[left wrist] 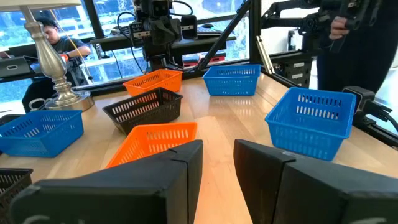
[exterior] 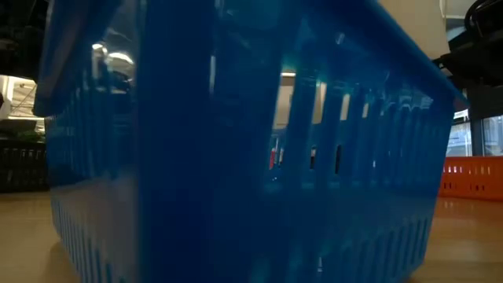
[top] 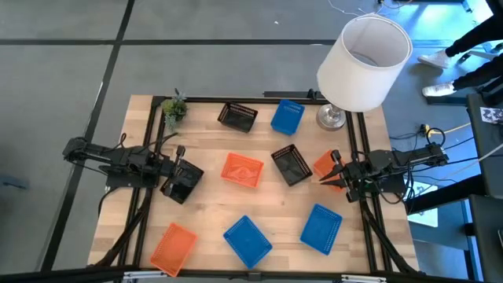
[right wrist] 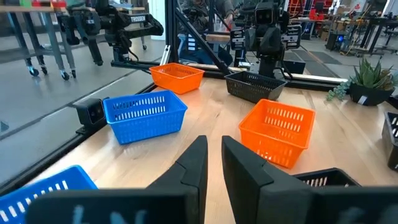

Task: Stack baskets by color
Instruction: Stack the bottom right black bin on the top black bin

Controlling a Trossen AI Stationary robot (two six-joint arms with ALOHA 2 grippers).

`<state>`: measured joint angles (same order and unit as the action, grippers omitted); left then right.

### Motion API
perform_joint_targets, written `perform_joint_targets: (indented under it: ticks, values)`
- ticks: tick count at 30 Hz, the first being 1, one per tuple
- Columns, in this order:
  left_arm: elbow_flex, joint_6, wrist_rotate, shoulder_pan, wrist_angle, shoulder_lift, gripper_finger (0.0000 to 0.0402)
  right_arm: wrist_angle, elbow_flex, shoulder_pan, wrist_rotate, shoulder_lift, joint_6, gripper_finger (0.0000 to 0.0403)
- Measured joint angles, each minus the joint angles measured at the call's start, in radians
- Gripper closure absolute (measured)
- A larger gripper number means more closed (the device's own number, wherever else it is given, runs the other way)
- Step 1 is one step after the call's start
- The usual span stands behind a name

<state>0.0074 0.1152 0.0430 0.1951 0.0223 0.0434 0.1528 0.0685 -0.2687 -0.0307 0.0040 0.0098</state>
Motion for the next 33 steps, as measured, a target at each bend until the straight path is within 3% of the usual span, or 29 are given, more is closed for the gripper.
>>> perform_joint_targets:
  ticks: [3,11,18,23,28,33]
  values:
    - [0.0,0.0,0.0,0.0,0.0,0.0,0.0317,-0.026,0.0,0.0,-0.01,0.0,0.081,0.0352]
    - [0.0,0.0,0.0,0.0,0.0,0.0,0.0317,-0.165,0.006,0.0,0.01,0.001,0.073,0.0354]
    - [0.0,0.0,0.0,0.0,0.0,0.0,0.0317,-0.153,0.121,0.0,0.01,0.08,0.144,0.0397]
    - [0.0,0.0,0.0,0.0,0.0,0.0,0.0317,-0.004,0.288,0.0,0.045,0.226,0.142,0.0401]
    - [0.0,0.0,0.0,0.0,0.0,0.0,0.0317,0.253,0.498,0.001,0.134,0.432,0.146,0.0401]
    - [0.0,0.0,0.0,0.0,0.0,0.0,0.0317,0.465,0.687,0.035,0.234,0.638,0.25,0.0402]
